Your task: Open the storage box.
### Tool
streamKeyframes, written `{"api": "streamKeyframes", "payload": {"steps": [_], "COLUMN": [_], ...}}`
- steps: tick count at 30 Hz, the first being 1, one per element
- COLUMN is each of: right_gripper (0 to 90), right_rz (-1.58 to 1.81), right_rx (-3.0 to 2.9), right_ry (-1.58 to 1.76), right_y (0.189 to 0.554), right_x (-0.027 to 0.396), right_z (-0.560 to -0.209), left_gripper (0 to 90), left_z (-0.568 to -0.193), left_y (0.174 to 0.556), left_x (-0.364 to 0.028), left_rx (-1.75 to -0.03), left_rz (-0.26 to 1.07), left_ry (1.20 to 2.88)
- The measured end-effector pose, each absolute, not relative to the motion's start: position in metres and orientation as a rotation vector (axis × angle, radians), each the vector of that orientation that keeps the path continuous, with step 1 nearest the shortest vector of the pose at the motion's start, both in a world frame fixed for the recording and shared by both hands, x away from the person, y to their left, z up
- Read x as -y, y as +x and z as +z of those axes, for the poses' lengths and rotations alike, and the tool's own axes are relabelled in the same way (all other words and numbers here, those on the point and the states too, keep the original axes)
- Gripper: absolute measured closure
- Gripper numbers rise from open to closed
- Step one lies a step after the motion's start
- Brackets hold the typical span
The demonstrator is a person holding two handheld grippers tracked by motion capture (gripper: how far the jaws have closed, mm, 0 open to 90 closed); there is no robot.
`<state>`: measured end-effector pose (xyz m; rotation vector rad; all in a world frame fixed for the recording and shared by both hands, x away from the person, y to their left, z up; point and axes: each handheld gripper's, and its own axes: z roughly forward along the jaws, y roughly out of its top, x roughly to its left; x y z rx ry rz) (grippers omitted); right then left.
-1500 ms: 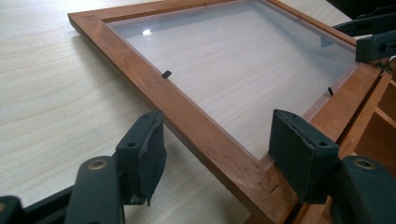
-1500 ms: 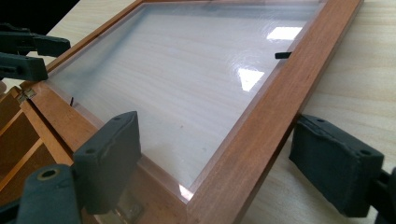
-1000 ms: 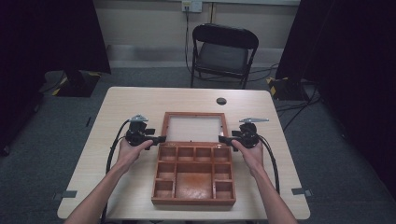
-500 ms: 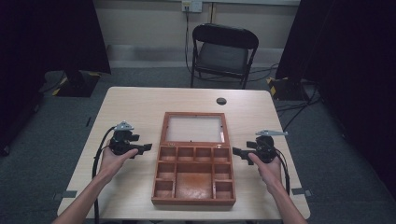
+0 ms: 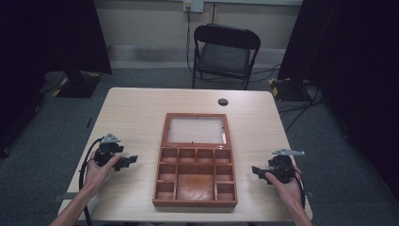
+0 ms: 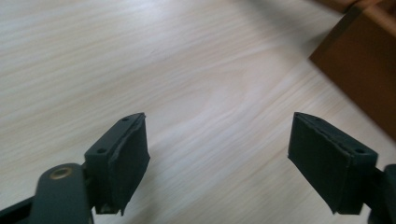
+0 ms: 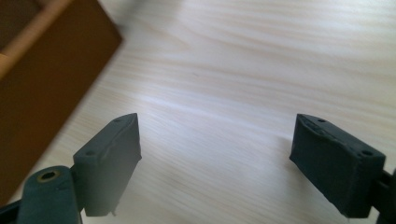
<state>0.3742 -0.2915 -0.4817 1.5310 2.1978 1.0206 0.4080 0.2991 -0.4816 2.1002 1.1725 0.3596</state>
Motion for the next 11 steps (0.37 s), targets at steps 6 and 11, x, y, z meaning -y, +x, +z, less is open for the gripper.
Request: {"api": "streamKeyframes", "payload": {"steps": [6,11], "right_gripper": [14.2,10.3], "right_rz": [0.944,0.883], "right_rx": [-2.080,-2.051], "right_ry": [1.553,1.461], "right_y": [0.375,0.374], "right_x": [0.297,0.292], "right_z": [-0.492,-0.500], "left_gripper": [18.5,6.3], "left_z": [-0.493,-0.503], "left_y": [0.407,0.404], "left_x": [-0.299,-0.302], "left_rx": [-1.216,-1.219], "left_rz": [0.454,0.526], "left_ry": [2.130,2.055]}}
